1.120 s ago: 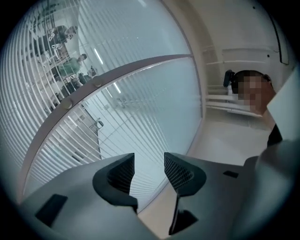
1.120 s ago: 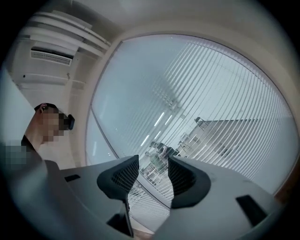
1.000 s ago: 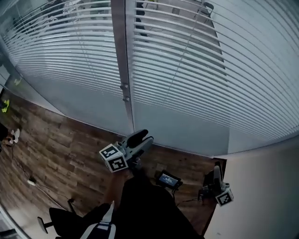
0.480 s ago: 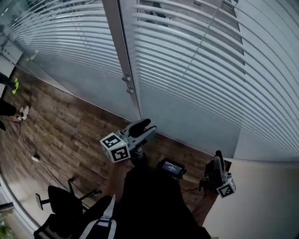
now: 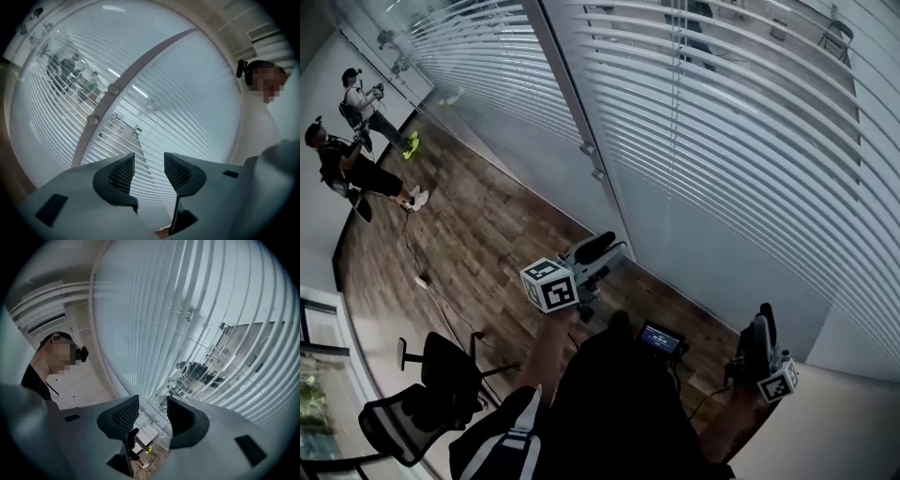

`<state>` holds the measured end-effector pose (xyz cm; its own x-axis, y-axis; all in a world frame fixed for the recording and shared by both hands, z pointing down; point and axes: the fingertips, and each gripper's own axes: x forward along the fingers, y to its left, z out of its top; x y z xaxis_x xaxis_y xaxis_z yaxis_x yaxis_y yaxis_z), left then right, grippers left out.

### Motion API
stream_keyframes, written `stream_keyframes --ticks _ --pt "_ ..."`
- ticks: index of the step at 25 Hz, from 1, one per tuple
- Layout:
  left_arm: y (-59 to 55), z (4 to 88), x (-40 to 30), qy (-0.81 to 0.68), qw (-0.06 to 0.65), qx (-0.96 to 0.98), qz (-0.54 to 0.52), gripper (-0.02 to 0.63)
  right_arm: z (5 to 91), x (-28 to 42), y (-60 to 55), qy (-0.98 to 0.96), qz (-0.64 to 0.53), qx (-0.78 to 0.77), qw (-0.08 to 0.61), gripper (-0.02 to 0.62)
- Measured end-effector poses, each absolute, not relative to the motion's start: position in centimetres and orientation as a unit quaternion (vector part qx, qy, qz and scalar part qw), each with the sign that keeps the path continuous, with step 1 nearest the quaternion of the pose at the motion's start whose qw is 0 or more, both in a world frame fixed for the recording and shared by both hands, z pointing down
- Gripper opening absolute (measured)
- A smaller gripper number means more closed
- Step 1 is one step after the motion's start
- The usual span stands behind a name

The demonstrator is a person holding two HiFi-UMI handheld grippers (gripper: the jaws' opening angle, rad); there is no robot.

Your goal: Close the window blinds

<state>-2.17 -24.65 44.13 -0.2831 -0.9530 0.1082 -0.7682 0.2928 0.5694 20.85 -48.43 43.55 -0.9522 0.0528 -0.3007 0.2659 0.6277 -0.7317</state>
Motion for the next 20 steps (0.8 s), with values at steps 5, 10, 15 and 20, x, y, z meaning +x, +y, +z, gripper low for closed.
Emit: stream_keyframes --ticks 5,10,15,20 --pt "-22.2 46.9 -8.1 -0.842 0.199 0.477 -0.153 0.269 45.6 22.8 -49.4 0.894 -0.423 0.067 0.133 0.181" --pt "-22.0 46.5 -14.0 -0.862 0.161 0.445 -0.182 0.279 45.4 23.7 -49.2 0.893 -0.425 0.042 0.144 0.181" --pt "-21.8 49.4 -17.4 -0.884 0.153 0.417 -0.147 0.278 44.9 24.3 -47.9 0.902 -0.402 0.027 0.152 0.181" --pt "-22.9 48.8 -18.1 -0.876 0.146 0.440 -0.132 0.261 44.4 25.5 -47.0 0.910 -0.392 -0.009 0.136 0.181"
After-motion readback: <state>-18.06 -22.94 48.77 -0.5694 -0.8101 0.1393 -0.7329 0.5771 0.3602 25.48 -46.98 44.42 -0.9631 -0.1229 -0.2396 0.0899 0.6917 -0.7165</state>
